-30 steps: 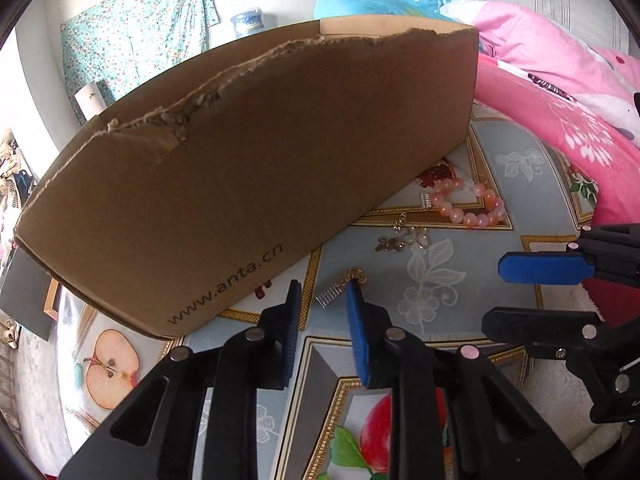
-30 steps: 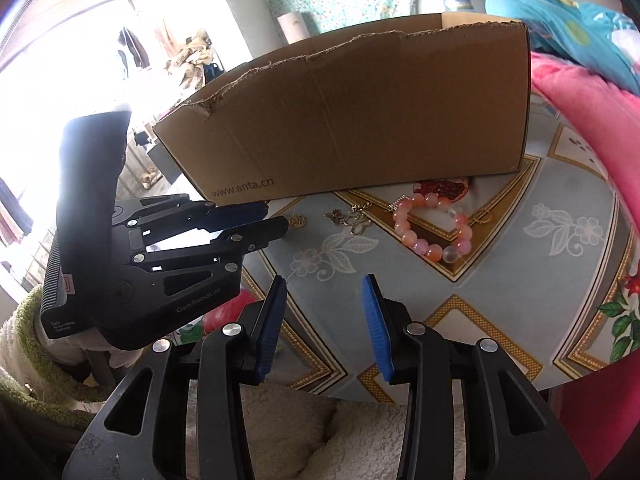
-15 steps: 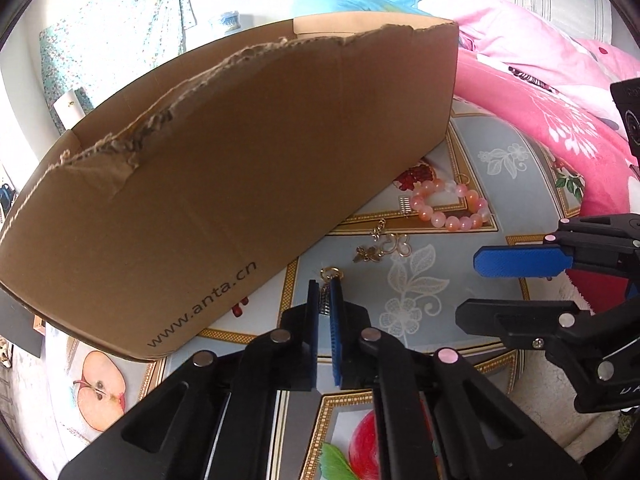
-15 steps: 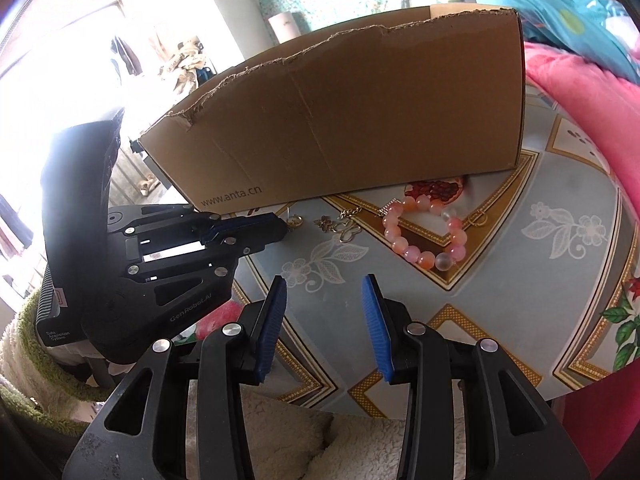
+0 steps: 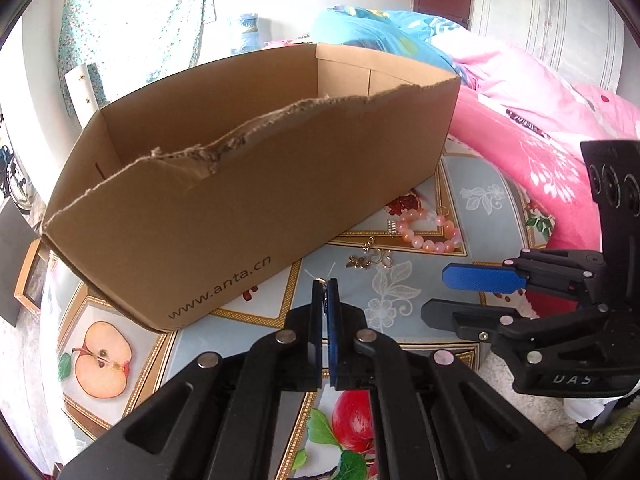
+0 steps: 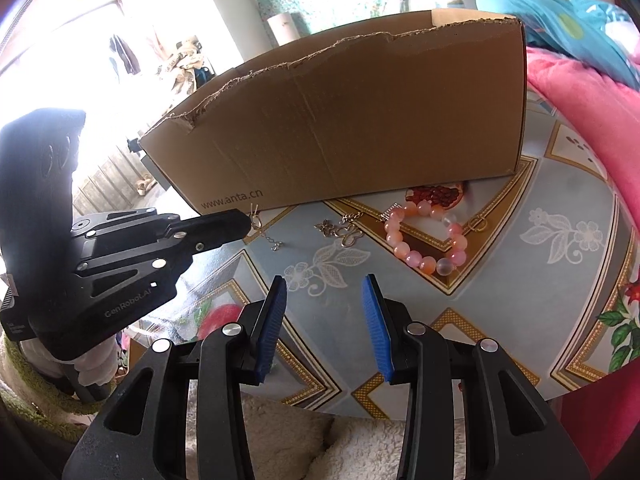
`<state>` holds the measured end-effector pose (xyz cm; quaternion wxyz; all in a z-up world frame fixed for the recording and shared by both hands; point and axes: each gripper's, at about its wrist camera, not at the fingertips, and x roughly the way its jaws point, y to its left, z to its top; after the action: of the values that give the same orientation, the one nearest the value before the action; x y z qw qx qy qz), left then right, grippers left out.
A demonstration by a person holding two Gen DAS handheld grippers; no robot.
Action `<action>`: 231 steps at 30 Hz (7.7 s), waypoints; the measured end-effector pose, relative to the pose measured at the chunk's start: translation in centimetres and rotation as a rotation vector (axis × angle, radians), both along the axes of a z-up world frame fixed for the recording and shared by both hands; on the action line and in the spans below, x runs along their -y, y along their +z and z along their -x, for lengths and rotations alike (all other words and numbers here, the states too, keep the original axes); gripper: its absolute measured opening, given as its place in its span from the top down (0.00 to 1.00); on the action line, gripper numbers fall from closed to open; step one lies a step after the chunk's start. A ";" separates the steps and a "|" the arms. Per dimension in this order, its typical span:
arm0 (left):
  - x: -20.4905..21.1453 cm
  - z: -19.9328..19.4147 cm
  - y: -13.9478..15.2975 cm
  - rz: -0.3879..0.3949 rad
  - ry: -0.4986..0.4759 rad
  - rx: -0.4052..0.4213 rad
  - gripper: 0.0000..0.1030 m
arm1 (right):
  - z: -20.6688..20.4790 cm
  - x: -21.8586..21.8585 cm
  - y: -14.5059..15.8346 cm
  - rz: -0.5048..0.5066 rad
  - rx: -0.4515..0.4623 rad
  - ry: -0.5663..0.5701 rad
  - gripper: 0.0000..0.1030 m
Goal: Organize jewelry
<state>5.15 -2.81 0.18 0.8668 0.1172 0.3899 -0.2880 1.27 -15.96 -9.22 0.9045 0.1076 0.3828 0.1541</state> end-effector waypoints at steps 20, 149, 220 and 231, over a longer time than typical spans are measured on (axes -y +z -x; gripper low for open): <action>-3.5 -0.7 0.1 0.083 0.089 -0.104 0.99 | -1.0 -4.2 0.4 0.034 0.017 0.035 0.64; -0.8 -10.5 12.3 0.298 -0.029 0.050 0.79 | -12.4 0.6 12.4 -0.082 0.161 0.070 0.85; 0.6 -0.1 -3.0 -0.025 0.060 0.017 0.88 | -4.3 -5.9 -1.8 0.211 0.025 0.074 0.81; 0.0 -0.1 -3.0 -0.001 0.064 0.011 0.88 | -5.7 -8.0 -1.4 0.316 0.021 0.113 0.89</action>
<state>5.25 -2.84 -2.81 0.8777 0.1068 0.3888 -0.2590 7.00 -7.95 -10.64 0.9041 -0.0592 0.3981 0.1436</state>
